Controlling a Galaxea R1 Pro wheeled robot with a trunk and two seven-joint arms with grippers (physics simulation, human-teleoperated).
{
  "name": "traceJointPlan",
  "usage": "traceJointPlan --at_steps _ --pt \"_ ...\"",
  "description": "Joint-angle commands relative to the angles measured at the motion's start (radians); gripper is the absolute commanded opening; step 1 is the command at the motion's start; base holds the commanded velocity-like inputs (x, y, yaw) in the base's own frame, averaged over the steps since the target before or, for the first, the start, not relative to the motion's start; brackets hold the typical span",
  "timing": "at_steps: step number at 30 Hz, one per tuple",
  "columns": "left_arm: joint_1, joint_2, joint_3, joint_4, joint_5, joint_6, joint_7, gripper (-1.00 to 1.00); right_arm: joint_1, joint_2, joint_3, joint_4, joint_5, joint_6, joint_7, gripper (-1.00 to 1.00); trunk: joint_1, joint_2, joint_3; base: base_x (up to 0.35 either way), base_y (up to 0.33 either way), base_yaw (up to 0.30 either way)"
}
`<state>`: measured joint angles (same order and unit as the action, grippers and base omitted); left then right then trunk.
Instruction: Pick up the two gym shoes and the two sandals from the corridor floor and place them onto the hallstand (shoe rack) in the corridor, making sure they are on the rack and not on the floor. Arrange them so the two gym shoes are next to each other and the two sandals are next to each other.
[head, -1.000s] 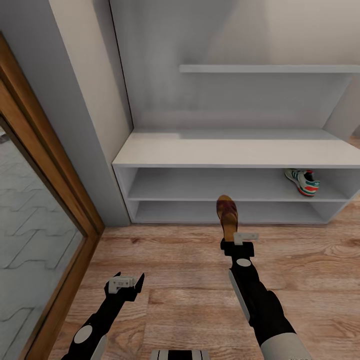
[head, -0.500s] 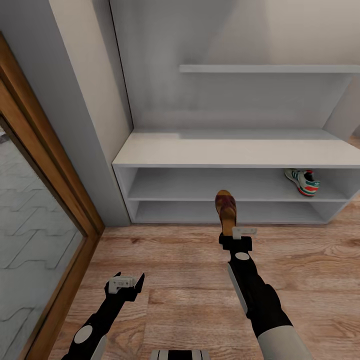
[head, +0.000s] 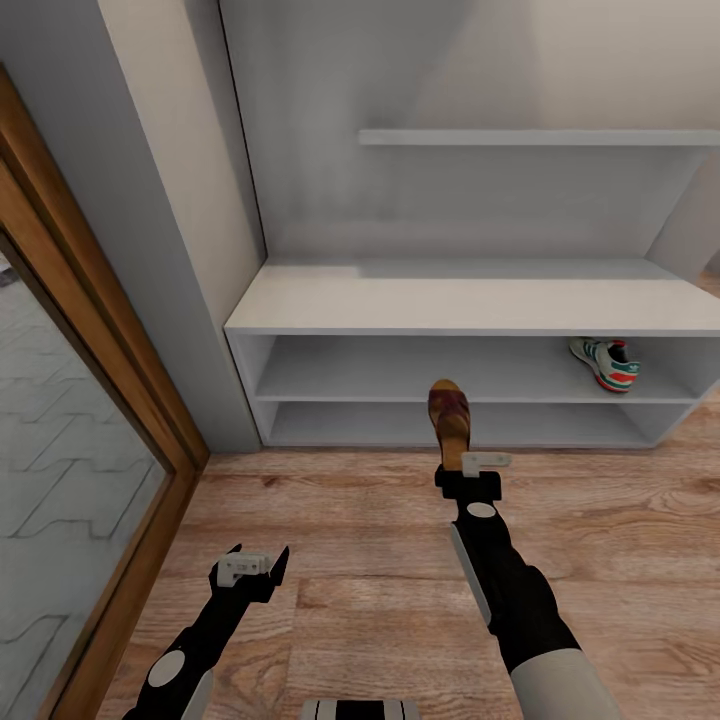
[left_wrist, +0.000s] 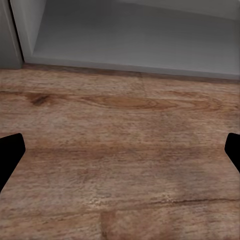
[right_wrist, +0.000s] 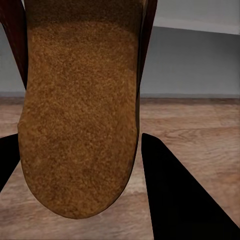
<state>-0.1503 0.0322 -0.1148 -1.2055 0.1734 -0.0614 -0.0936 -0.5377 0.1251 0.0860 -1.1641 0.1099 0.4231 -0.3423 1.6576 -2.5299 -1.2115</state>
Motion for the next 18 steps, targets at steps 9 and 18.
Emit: traceJointPlan --at_steps 9,18 --pt "0.0 0.0 0.0 0.0 0.0 0.0 0.0 1.0 0.0 0.001 0.0 0.0 -0.002 0.0 -0.002 -1.0 0.0 0.0 0.0 0.0 0.0 0.0" --pt "0.0 0.0 0.0 0.0 0.0 0.0 0.0 1.0 -0.002 -0.004 -0.004 0.0 -0.007 0.024 -0.001 -1.0 0.0 0.0 0.0 0.0 0.0 0.0"
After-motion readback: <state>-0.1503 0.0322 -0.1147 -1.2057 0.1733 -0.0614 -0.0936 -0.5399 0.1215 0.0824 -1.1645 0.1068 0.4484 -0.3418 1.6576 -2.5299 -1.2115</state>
